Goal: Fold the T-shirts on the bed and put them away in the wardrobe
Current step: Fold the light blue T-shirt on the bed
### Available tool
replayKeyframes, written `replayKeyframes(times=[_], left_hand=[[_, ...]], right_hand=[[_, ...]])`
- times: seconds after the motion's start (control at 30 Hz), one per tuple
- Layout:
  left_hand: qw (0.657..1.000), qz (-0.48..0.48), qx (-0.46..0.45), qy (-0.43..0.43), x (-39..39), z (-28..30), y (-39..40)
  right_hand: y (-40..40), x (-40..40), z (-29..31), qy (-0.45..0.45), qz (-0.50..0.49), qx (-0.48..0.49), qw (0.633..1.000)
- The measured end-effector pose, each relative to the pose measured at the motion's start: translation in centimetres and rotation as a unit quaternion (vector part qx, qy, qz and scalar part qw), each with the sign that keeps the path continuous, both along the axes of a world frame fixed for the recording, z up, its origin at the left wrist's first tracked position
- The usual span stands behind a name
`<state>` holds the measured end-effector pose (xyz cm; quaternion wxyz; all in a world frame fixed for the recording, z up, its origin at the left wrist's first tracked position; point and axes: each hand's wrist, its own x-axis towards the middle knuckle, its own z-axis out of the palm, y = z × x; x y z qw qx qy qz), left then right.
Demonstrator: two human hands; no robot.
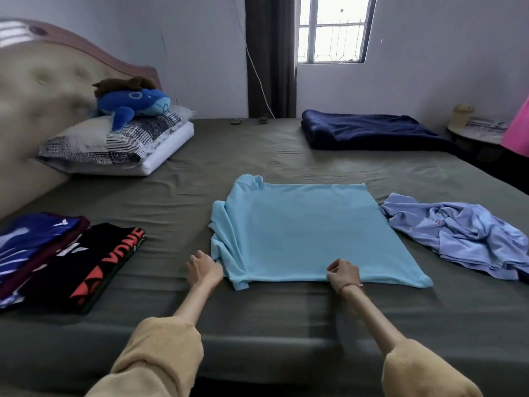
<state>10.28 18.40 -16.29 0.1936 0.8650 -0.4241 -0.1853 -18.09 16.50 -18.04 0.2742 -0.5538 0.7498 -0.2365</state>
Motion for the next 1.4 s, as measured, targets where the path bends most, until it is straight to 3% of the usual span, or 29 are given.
replayKeyframes(times=[0.1, 0.2, 0.3, 0.4, 0.53, 0.67, 0.87, 1.0, 1.2, 1.4], left_hand=[[0.982, 0.025, 0.0, 0.187, 1.8, -0.9, -0.8], [0.905, 0.039, -0.045, 0.421, 2.1, -0.5, -1.2], [0.869, 0.049, -0.083, 0.485, 2.0, -0.9, -1.5], [0.883, 0.072, -0.09, 0.455, 2.3, -2.3, -1.7], [0.891, 0.021, -0.096, 0.443, 2.6, -2.7, -0.4], [0.892, 0.012, -0.082, 0.444, 3.8, -2.9, 0.1], [0.869, 0.092, -0.142, 0.465, 4.8, -2.2, 1.7], [0.844, 0.124, -0.164, 0.496, 5.9, -2.7, 2.6], [0.919, 0.13, -0.111, 0.356, 6.7, -3.6, 3.4], [0.944, 0.07, -0.056, 0.317, 7.1, -2.9, 4.2]], right_hand=[[0.1, 4.2, 0.3, -0.009, 0.079, 0.02, 0.997], [0.6, 8.1, 0.8, -0.025, 0.161, 0.031, 0.986], [1.3, 11.3, 0.7, -0.05, 0.208, 0.037, 0.976], [1.7, 13.8, -0.3, -0.054, 0.186, 0.064, 0.979], [1.7, 14.8, -0.6, -0.013, 0.115, 0.068, 0.991], [1.9, 15.6, -0.8, -0.033, 0.075, 0.068, 0.994], [1.4, 17.0, -1.1, -0.162, 0.02, 0.074, 0.984], [1.3, 17.4, -1.1, -0.352, -0.053, 0.066, 0.932], [1.9, 17.0, -2.1, -0.333, 0.015, 0.154, 0.93], [1.5, 16.8, -2.5, -0.247, 0.099, 0.142, 0.953]])
